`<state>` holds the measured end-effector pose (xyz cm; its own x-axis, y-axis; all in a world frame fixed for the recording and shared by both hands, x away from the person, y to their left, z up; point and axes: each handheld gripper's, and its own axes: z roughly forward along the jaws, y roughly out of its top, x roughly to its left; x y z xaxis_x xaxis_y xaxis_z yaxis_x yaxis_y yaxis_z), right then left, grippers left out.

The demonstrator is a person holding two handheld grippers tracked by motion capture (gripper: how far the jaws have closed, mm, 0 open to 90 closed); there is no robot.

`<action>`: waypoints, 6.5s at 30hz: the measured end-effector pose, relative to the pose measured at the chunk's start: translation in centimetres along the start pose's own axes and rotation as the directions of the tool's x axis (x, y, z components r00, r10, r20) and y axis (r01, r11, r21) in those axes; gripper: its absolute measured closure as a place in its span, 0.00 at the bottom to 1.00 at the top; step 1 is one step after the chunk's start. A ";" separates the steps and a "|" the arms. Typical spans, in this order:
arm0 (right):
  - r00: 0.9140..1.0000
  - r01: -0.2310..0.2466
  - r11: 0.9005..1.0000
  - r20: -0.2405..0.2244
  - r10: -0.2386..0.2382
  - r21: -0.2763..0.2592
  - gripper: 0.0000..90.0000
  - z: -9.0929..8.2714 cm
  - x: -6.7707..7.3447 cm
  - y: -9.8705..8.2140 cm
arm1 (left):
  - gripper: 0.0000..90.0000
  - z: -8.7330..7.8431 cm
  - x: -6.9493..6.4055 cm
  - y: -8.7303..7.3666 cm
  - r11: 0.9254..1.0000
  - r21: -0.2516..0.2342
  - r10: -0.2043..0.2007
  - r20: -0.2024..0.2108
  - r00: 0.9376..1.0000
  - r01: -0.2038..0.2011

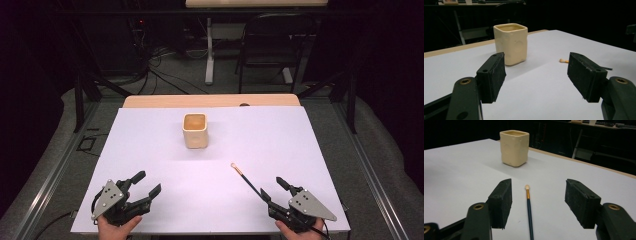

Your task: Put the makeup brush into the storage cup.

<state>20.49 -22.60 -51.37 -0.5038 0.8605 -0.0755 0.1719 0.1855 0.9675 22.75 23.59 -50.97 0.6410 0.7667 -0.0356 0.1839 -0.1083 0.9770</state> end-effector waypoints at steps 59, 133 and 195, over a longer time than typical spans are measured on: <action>0.996 0.002 0.952 -0.088 0.026 0.305 0.43 1.9 -0.6 3.8 | 0.40 0.2 0.5 -0.6 0.992 0.103 -0.068 -0.002 0.998 0.068; 0.988 -0.095 0.772 -0.038 0.152 0.628 0.50 8.9 -4.2 9.4 | 0.41 0.3 0.7 -0.7 0.988 0.120 -0.100 0.016 0.995 0.098; 0.991 -0.121 0.549 0.068 0.116 0.827 0.58 14.6 -4.2 9.5 | 0.41 0.5 0.7 -0.8 0.985 0.143 -0.101 0.022 0.995 0.097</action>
<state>36.58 -17.53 -45.42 -0.4218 0.9065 0.0207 0.8555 0.3903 0.3402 23.47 23.90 -51.89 0.6351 0.7599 -0.1389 0.3502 -0.1230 0.9286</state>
